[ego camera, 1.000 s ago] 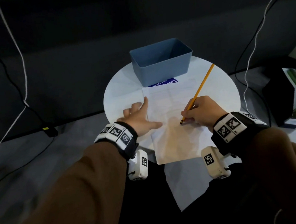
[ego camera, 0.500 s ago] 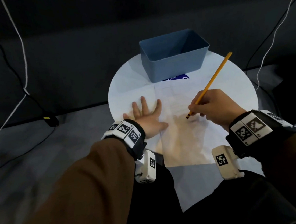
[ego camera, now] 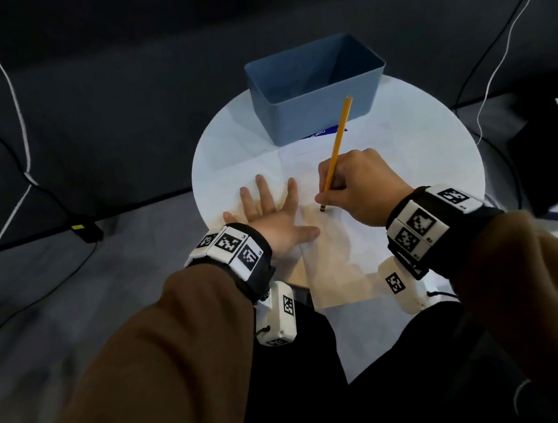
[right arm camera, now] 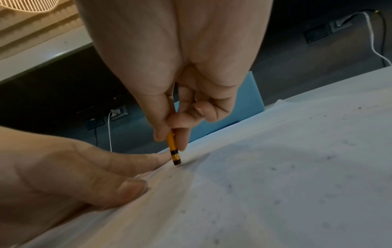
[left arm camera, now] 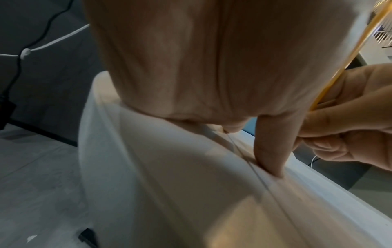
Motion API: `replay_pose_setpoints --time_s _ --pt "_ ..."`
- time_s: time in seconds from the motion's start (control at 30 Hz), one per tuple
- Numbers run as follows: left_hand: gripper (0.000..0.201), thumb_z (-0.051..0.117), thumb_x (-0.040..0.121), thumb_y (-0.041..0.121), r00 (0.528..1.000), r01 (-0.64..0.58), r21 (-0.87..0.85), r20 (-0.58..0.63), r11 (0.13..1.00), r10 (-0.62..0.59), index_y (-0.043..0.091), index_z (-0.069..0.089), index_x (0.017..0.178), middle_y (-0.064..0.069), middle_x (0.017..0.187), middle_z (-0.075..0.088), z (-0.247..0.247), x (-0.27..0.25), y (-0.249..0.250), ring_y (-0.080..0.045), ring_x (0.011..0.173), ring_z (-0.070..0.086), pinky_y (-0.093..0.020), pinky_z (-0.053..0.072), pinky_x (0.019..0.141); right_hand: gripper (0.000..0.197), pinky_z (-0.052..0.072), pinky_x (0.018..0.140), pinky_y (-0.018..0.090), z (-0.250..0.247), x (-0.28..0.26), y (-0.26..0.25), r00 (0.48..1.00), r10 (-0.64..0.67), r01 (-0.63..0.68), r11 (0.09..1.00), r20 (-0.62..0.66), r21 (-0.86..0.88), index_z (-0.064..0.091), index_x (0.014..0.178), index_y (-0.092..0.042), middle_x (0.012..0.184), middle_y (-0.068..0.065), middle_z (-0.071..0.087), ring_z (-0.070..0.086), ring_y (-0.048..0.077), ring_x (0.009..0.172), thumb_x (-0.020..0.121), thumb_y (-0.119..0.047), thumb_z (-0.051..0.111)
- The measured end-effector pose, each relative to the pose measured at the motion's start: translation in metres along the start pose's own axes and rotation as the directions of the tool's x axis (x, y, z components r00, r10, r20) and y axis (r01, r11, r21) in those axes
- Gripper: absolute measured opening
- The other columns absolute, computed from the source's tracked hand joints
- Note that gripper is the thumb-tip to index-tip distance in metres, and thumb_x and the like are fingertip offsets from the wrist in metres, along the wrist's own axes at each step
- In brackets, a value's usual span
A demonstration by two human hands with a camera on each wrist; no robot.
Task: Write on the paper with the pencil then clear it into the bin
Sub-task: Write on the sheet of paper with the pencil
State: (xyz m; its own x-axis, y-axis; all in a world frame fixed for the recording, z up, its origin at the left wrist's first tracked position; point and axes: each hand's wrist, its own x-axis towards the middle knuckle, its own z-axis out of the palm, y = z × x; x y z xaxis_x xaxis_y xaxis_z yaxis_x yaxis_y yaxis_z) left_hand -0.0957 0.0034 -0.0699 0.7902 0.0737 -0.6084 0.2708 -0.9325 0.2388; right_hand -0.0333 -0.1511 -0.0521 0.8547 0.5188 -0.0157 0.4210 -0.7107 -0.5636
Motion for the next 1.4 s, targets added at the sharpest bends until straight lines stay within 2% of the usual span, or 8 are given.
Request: replay_pose_setpoints --time_s 0.2,0.37,0.5,0.67,0.87,1.13,1.3,1.4 --pt "0.091 0.043 0.095 0.066 1.0 0.002 0.005 0.005 1.0 -0.002 0.04 -0.021 0.154 -0.01 0.156 -0.04 0.0 0.002 0.001 -0.039 0.145 -0.031 -0.07 -0.005 0.113 0.03 0.039 0.06 0.019 0.004 0.001 -0.003 1.0 -0.009 0.01 0.999 0.03 -0.037 0.058 0.065 -0.021 0.061 -0.006 0.061 0.057 0.006 0.064 0.087 -0.015 0.077" --pt "0.092 0.044 0.095 0.065 1.0 0.0 -0.02 0.011 1.0 0.001 0.041 -0.024 0.152 -0.01 0.153 -0.044 0.002 0.006 -0.002 -0.039 0.143 -0.035 -0.071 -0.009 0.112 0.026 0.037 0.059 0.018 0.0 -0.002 0.0 1.0 0.027 -0.027 0.999 -0.007 -0.022 0.061 0.067 -0.016 0.061 -0.008 0.058 0.054 0.006 0.063 0.086 -0.014 0.078" --pt "0.094 0.044 0.093 0.069 1.0 0.016 0.009 0.011 1.0 -0.016 0.041 -0.023 0.152 -0.01 0.154 -0.043 0.003 0.009 0.0 -0.04 0.144 -0.033 -0.072 -0.005 0.112 0.024 0.037 0.061 0.015 0.01 -0.004 -0.005 1.0 -0.023 0.023 1.0 0.013 -0.004 0.062 0.068 -0.017 0.064 -0.009 0.061 0.057 0.003 0.063 0.086 -0.014 0.078" --pt "0.092 0.044 0.095 0.065 1.0 0.008 -0.003 0.002 1.0 -0.008 0.04 -0.023 0.152 -0.009 0.153 -0.044 0.003 0.005 -0.002 -0.038 0.143 -0.034 -0.07 -0.007 0.113 0.02 0.039 0.061 0.018 0.0 -0.006 0.006 1.0 0.023 -0.023 1.0 -0.015 -0.002 0.066 0.071 -0.013 0.065 -0.004 0.064 0.058 0.006 0.065 0.088 -0.016 0.077" --pt "0.091 0.043 0.094 0.068 1.0 0.008 0.001 -0.013 1.0 -0.008 0.041 -0.022 0.153 -0.009 0.155 -0.042 0.004 0.005 -0.002 -0.037 0.145 -0.033 -0.069 -0.006 0.114 0.02 0.044 0.064 0.019 0.007 -0.006 0.002 1.0 -0.007 0.007 0.999 -0.007 0.049 0.066 0.071 -0.015 0.069 -0.003 0.069 0.063 0.008 0.068 0.087 -0.016 0.077" --pt "0.091 0.045 0.094 0.066 1.0 0.001 -0.022 -0.011 1.0 -0.001 0.045 -0.022 0.152 -0.007 0.154 -0.043 0.004 0.006 -0.003 -0.036 0.144 -0.035 -0.07 -0.007 0.113 0.022 0.047 0.07 0.028 -0.013 -0.007 0.023 0.991 0.121 -0.122 0.993 -0.064 -0.007 0.063 0.068 -0.018 0.071 0.001 0.067 0.061 0.017 0.076 0.088 -0.017 0.074" --pt "0.091 0.044 0.094 0.067 1.0 -0.003 -0.016 -0.024 1.0 0.003 0.044 -0.021 0.152 -0.007 0.156 -0.041 0.005 0.007 -0.003 -0.036 0.145 -0.033 -0.068 -0.007 0.114 0.018 0.043 0.063 0.016 -0.007 -0.006 0.009 0.996 0.057 -0.051 0.995 -0.07 0.082 0.066 0.072 -0.016 0.068 -0.005 0.067 0.061 0.008 0.07 0.087 -0.02 0.076" --pt "0.091 0.044 0.094 0.067 0.999 0.002 -0.026 -0.037 1.0 -0.003 0.044 -0.021 0.152 -0.006 0.156 -0.041 0.006 0.006 -0.003 -0.034 0.145 -0.033 -0.067 -0.009 0.115 0.018 0.049 0.067 0.021 0.004 -0.006 0.004 0.999 0.034 -0.03 0.995 -0.036 0.099 0.066 0.072 -0.015 0.07 -0.003 0.069 0.063 0.01 0.071 0.087 -0.019 0.076"
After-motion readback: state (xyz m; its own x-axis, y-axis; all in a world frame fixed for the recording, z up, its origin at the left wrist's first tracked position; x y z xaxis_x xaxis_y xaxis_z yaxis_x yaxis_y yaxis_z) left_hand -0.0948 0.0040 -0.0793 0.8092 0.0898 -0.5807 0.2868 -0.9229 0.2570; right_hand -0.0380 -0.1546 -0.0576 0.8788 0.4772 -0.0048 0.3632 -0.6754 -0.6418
